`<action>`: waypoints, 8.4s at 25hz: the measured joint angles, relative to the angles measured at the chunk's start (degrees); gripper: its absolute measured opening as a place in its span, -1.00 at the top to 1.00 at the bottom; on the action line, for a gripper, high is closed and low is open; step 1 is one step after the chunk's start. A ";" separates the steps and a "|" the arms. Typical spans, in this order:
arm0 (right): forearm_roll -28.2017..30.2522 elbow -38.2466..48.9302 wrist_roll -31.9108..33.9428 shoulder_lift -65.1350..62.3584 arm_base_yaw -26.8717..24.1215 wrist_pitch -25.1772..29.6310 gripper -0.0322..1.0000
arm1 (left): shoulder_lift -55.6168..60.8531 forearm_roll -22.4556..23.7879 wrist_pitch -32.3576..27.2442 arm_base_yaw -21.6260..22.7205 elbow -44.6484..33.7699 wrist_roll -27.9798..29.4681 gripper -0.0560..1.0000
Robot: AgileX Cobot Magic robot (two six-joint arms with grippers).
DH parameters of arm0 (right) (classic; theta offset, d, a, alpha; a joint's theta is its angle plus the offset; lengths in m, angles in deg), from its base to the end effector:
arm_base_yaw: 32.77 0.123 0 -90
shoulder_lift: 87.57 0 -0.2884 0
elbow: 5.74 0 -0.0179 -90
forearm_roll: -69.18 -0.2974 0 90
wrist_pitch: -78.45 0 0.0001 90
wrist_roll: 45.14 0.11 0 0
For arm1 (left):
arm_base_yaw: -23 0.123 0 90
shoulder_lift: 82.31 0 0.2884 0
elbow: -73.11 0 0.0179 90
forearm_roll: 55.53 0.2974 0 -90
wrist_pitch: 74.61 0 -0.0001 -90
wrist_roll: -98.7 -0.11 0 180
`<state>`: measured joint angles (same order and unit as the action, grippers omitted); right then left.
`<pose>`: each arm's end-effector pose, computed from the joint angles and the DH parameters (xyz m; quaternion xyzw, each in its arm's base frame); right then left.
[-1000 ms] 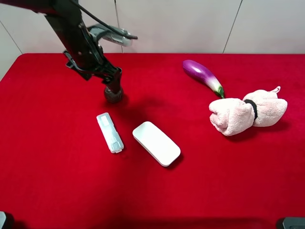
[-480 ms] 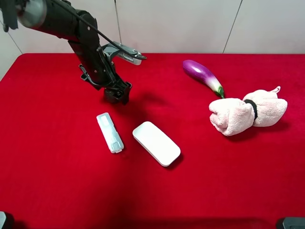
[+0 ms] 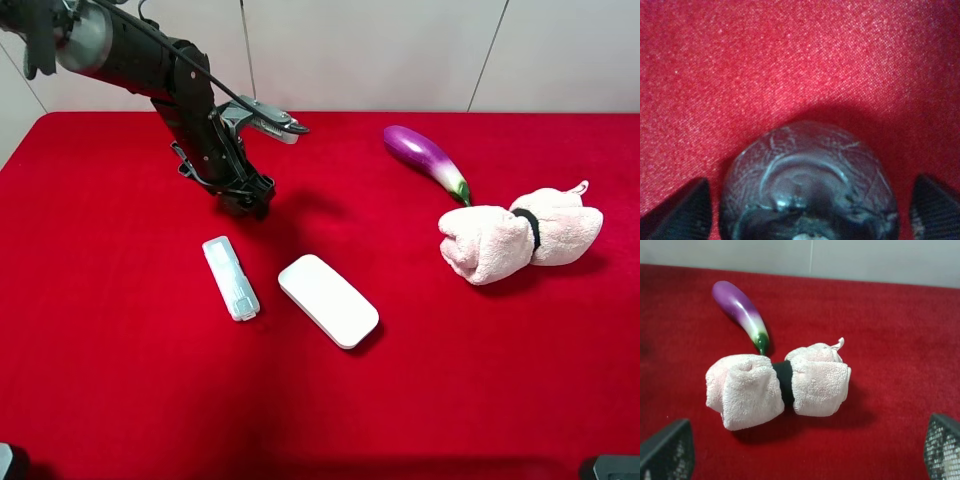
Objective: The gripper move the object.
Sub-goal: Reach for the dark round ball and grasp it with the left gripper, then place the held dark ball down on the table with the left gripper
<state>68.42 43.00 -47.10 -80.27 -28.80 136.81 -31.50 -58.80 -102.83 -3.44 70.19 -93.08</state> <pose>0.0505 0.0048 0.2951 -0.0436 0.8394 0.0161 0.5415 0.4033 -0.2039 0.0568 0.3012 0.9380 -0.0392 0.1671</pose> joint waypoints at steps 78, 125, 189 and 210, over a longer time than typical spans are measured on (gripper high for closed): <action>0.00 0.00 0.00 0.00 0.00 0.00 -0.41 | -8.62 2.28 -37.95 -17.12 56.33 13.42 -0.23; 0.00 0.00 0.00 0.00 0.00 0.00 -0.41 | -14.37 -1.77 -32.80 -38.64 56.33 12.31 -0.23; -0.17 0.00 0.00 0.00 0.00 0.00 -0.41 | -26.87 -6.05 -25.75 -41.58 55.31 10.75 -0.47; -0.17 0.00 0.00 0.00 0.00 0.00 -0.41 | -26.87 -3.74 -33.02 -41.58 63.45 11.78 -0.63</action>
<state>68.24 43.00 -47.10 -80.27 -28.80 136.81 -58.37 -62.55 -135.85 -45.02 133.65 -81.30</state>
